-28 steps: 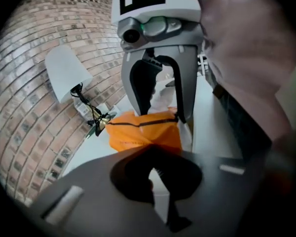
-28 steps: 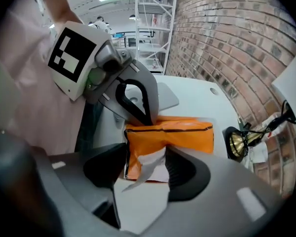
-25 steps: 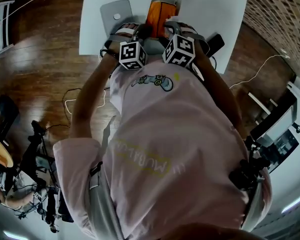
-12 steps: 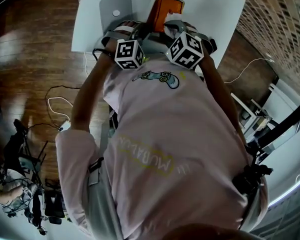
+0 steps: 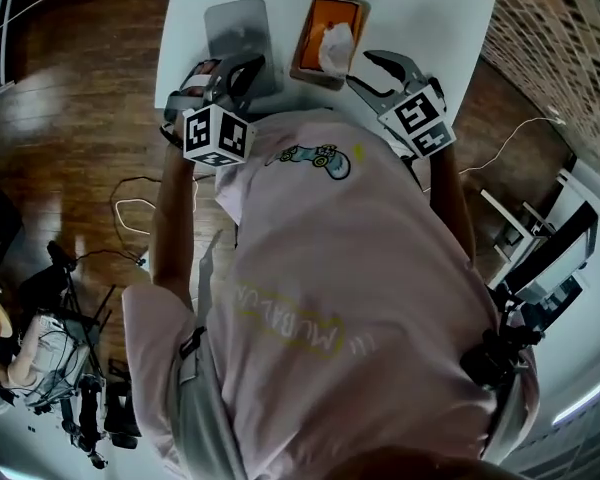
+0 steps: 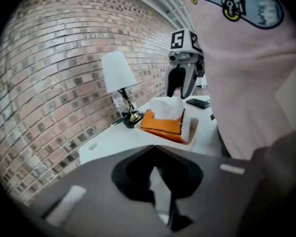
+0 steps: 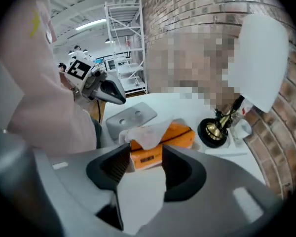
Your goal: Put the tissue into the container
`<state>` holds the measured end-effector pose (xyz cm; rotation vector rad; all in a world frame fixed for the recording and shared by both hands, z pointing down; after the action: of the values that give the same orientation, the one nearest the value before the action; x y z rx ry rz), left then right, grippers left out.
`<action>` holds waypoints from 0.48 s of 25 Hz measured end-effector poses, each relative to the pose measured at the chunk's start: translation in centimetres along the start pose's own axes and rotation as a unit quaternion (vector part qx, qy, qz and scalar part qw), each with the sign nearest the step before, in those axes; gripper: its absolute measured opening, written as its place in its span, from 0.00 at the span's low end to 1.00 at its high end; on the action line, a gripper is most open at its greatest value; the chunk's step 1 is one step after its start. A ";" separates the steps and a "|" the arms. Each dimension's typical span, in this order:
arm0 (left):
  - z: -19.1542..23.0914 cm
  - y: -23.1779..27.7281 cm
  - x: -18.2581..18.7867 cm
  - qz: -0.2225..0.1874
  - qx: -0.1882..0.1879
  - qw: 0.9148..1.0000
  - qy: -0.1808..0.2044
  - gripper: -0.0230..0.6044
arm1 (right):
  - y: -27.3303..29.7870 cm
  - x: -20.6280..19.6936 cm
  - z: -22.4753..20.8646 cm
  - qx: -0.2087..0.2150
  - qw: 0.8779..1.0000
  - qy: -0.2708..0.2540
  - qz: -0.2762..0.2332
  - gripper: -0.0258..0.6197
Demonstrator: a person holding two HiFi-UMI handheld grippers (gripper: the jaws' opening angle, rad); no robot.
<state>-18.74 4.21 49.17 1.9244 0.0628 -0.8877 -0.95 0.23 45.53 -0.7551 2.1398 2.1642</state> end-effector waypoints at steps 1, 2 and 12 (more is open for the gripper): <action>-0.1 -0.3 -0.1 0.003 0.000 1.000 -0.005 0.04 | -0.1 -1.2 0.2 0.003 1.000 -0.003 0.014 0.28; -0.3 -0.5 -0.2 0.005 -0.001 1.000 -0.012 0.04 | 0.1 -2.3 0.5 0.006 0.999 -0.013 0.030 0.12; -3.1 -0.6 1.1 0.015 -0.003 1.000 -0.023 0.04 | 4.5 -3.3 0.3 -0.047 0.997 -0.027 0.049 0.04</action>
<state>-16.46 6.62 48.78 1.8929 0.0098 -0.9103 0.42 1.25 50.85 -0.5995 2.1047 2.3196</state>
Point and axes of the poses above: the fingertips, and each gripper's own axes: y forward along the fingers, z to its left, x out of its top, the point moved 4 cm from there along -y, backward along the fingers, and after that the axes turned 13 degrees about z, right-handed, at the moved point
